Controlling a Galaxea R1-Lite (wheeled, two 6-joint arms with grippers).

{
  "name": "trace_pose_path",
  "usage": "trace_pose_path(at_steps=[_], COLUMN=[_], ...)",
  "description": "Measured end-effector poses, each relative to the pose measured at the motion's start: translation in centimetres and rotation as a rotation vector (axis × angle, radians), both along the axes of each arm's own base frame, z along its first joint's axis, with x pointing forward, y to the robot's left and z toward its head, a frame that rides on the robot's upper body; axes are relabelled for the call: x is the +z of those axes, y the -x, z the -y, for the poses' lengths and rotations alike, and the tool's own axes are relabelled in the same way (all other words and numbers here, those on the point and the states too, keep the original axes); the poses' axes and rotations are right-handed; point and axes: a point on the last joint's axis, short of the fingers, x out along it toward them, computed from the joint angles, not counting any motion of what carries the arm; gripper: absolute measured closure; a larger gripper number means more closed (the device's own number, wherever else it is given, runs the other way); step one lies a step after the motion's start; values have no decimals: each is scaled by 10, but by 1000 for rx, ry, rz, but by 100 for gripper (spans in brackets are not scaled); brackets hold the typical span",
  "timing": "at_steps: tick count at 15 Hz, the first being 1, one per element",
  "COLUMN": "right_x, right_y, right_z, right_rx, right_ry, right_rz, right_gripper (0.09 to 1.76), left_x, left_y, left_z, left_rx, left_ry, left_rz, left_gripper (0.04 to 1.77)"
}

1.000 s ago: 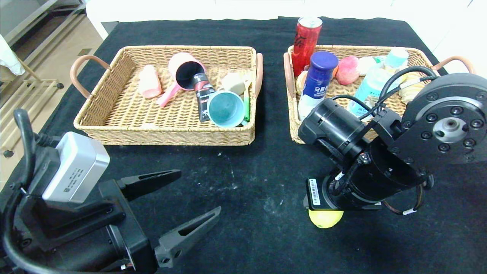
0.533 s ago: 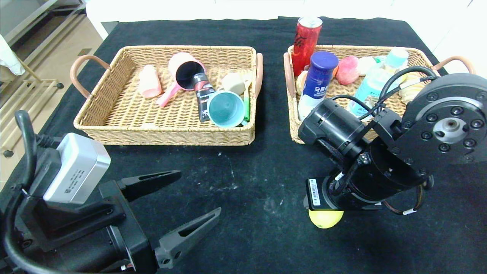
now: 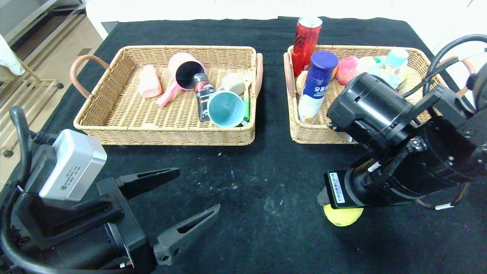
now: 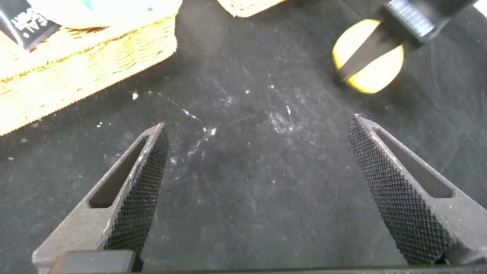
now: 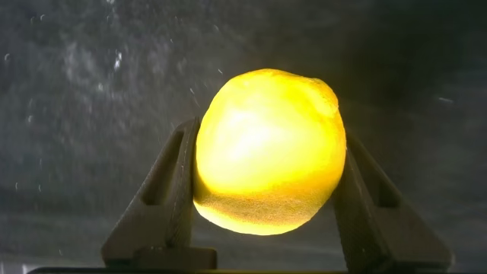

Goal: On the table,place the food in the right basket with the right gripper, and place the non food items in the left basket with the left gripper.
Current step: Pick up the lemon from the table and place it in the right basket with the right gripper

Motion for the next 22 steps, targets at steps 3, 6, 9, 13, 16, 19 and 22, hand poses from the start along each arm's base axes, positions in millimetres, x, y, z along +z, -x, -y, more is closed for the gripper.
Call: trace_pose_path(at_steps=[3,6,9,13,16,19,22], right_x=[15,28,39,51,56,64,73], right_y=[13,22,21,20,20,10,-6], right_z=[17,39,69,105,123,140,153], right_rx=[14,22,8,-27,-45,-68,-91], right_ry=[17,41,67,110,142,163,145], right_rz=[20,49,92,140,167,253,382], right_gripper=[78,78,78,78,78,78,78], left_x=[-2,-4,-4,-5,-6,-7,-7], left_y=[-1,-1,-1,-1,-2,-2,-2], left_z=[1,1,2,2,3,3,3], left_rx=[-1,-3,-5,-7,-8,-7,-8], left_ry=[-8,-12,-15,-18,-20,-23,-23], left_rz=[-9,-14,-16,-20,-23,-24,-25], left_gripper=[9,9,9,9,9,9,9])
